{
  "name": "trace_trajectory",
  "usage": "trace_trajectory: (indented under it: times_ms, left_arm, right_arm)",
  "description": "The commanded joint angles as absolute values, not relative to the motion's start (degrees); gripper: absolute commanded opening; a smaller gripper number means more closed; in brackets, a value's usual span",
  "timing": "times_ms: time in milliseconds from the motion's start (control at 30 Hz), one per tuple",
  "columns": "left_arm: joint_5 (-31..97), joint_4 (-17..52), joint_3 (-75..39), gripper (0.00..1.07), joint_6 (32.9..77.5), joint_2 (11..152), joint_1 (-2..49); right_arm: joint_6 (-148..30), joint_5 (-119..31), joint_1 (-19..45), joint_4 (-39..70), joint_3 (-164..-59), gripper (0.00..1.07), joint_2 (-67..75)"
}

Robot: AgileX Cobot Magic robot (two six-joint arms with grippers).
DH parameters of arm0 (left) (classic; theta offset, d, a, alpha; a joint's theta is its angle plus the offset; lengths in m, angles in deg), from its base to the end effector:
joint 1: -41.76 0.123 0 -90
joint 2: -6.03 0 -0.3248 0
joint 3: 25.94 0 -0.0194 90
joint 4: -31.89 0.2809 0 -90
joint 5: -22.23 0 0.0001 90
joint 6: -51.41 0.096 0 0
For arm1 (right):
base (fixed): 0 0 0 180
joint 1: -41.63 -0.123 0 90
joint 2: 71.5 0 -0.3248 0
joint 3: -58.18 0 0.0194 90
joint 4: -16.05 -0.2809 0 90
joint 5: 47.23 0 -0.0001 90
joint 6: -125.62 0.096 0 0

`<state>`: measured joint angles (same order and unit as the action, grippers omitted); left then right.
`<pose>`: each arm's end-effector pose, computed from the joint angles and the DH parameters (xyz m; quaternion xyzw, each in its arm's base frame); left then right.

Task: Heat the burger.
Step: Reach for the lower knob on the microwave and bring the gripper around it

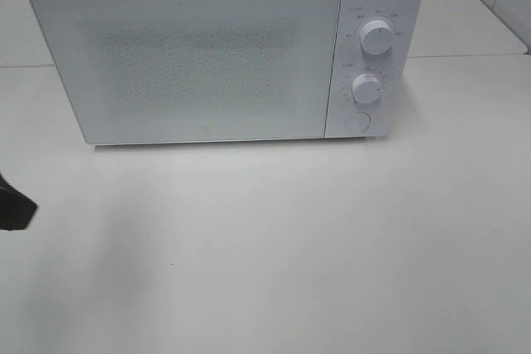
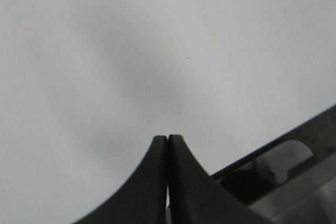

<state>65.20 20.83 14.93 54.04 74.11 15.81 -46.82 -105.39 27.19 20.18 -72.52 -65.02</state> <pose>0.1709 -0.0972 0.2679 0.1875 0.9487 -0.1280 0.2202 -0.0119 -0.0091 0.2948 -0.0495 0.8364 0.0686 0.5416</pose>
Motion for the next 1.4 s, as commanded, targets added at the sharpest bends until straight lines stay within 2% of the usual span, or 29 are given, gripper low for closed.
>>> trace_trajectory:
  times_ms: [33, 67, 100, 133, 167, 333, 467, 533, 567, 633, 667, 733, 767, 967, 1067, 1100, 1167, 1233, 1400]
  left_arm:
    - [68.75, 30.23, 14.53, 0.00, 43.44, 69.13, 16.03]
    - [73.62, 35.50, 14.53, 0.00, 37.20, 65.52, 16.03]
    - [73.62, 35.50, 14.53, 0.00, 37.20, 65.52, 16.03]
    - [78.95, 40.60, 14.53, 0.00, 33.19, 61.96, 16.03]
    - [81.36, 42.26, 14.53, 0.00, 31.92, 60.70, 16.03]
    - [90.64, 46.33, 14.53, 0.00, 28.77, 52.74, 16.03]
    - [91.61, 46.21, 14.65, 0.00, 28.89, 47.18, 16.03]
    - [91.56, 45.76, 14.82, 0.00, 30.61, 43.11, 16.03]
    - [91.21, 43.92, 15.45, 0.00, 33.41, 38.19, 16.03]
    - [91.16, 43.01, 15.91, 0.00, 34.50, 35.61, 16.03]
    - [90.93, 40.54, 17.40, 0.00, 36.85, 31.08, 16.03]
    - [90.93, 39.34, 18.31, 0.00, 38.00, 28.56, 16.03]
    - [90.93, 37.68, 19.98, 0.00, 39.95, 24.26, 16.03]
    - [89.09, 36.19, 21.18, 0.00, 43.38, 12.80, 16.03]
    - [88.58, 36.07, 21.24, 0.00, 44.76, 10.80, 15.98]
    - [89.09, 35.84, 21.24, 0.00, 47.22, 11.54, 15.98]
    - [88.18, 35.61, 21.24, 0.00, 48.20, 11.60, 15.98]
    - [83.36, 35.39, 22.73, 0.00, 49.92, 11.37, 15.98]
    - [81.47, 35.44, 23.93, 0.00, 49.92, 11.43, 16.03]
  right_arm:
    - [-46.88, -104.64, 27.48, 20.52, -72.58, 0.55, -66.45]
    - [-46.88, -104.64, 27.48, 20.52, -72.58, 0.55, -66.45]
    - [-46.88, -104.64, 27.48, 20.52, -72.58, 0.55, -66.45]
    - [-46.88, -104.64, 27.48, 20.52, -72.58, 0.55, -66.45]
    - [-46.88, -104.64, 27.48, 20.52, -72.58, 0.55, -66.45]
    - [-46.88, -104.64, 27.48, 20.52, -72.58, 0.55, -66.45]
    - [-46.88, -104.64, 27.48, 20.52, -72.58, 0.55, -66.45]
    - [-46.88, -104.64, 27.48, 20.52, -72.58, 0.55, -66.45]
    - [-46.88, -104.64, 27.48, 20.52, -72.58, 0.55, -66.45]
    - [-46.88, -104.64, 27.48, 20.52, -72.58, 0.55, -66.45]
    - [-46.88, -104.64, 27.48, 20.52, -72.58, 0.55, -66.45]
    - [-46.88, -104.64, 27.48, 20.52, -72.58, 0.55, -66.45]
    - [-46.88, -104.64, 27.48, 20.52, -72.58, 0.55, -66.45]
    - [-46.88, -104.64, 27.48, 20.52, -72.58, 0.55, -66.45]
    - [-46.88, -104.64, 27.48, 20.52, -72.58, 0.55, -66.45]
    - [-46.88, -104.64, 27.48, 20.52, -72.58, 0.55, -66.45]
    - [-46.88, -104.64, 27.48, 20.52, -72.58, 0.55, -66.45]
    - [-46.88, -104.64, 27.48, 20.52, -72.58, 0.55, -66.45]
    - [-46.88, -104.64, 27.48, 20.52, -72.58, 0.55, -66.39]
